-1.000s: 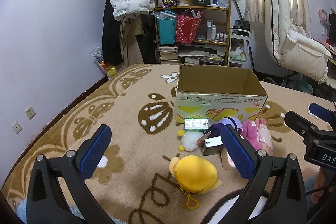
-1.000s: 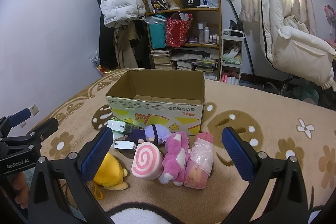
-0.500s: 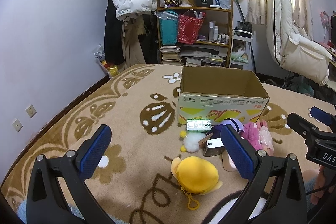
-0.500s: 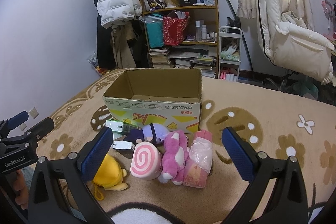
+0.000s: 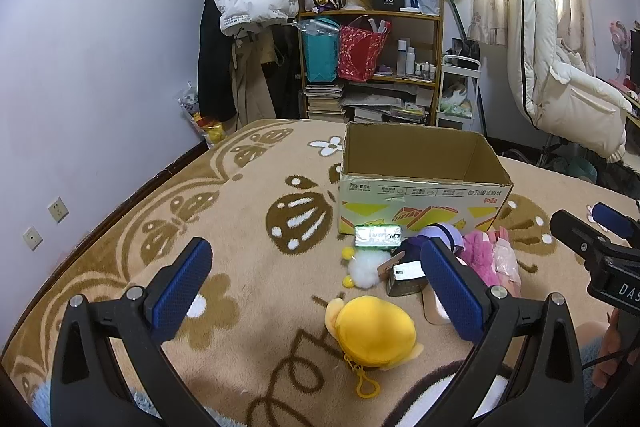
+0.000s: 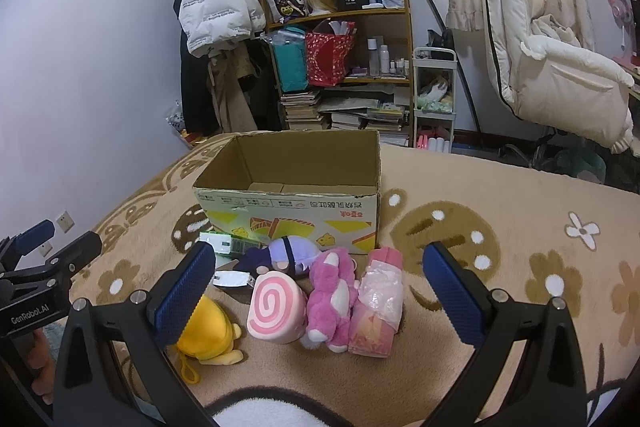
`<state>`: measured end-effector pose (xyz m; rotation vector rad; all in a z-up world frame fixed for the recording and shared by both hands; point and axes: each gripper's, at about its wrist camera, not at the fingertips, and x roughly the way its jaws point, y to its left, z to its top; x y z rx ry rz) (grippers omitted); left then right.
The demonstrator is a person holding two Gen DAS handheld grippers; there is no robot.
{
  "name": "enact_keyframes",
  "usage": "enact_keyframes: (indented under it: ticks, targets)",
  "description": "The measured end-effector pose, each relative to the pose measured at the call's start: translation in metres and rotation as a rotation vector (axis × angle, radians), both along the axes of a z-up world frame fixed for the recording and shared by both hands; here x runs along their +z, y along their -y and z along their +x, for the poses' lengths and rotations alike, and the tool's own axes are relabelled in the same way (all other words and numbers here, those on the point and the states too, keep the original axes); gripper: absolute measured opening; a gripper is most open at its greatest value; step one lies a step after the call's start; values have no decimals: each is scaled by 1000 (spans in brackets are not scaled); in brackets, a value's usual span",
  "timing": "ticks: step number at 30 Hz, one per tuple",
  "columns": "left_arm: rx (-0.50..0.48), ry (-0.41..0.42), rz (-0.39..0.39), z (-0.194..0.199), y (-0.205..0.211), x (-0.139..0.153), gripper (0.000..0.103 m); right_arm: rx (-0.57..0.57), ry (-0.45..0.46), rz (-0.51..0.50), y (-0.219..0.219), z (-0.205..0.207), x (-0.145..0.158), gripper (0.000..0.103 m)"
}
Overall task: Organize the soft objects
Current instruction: 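Move both tools toward the pile of soft toys in front of the box, then grasp the yellow plush with the left tool while the right tool grasps the pink-wrapped bottle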
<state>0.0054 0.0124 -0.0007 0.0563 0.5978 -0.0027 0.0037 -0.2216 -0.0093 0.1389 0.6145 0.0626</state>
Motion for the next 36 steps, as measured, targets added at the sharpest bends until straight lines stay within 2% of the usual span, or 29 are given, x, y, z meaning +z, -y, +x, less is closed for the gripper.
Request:
enact_keyframes:
  ticks: [11, 19, 27, 36]
  targets:
    - [-4, -5, 5, -2, 2, -2, 103, 1, -5, -3, -2, 1, -1, 103]
    - [-15, -43, 13, 6, 5, -9, 103, -24, -57, 52, 10, 10, -6, 103]
    - [-11, -155, -17, 33, 3, -24, 103, -59, -164, 124, 26, 31, -24, 103]
    - [-3, -278, -78, 64, 2, -50, 103, -90, -226, 149, 31, 62, -50, 103]
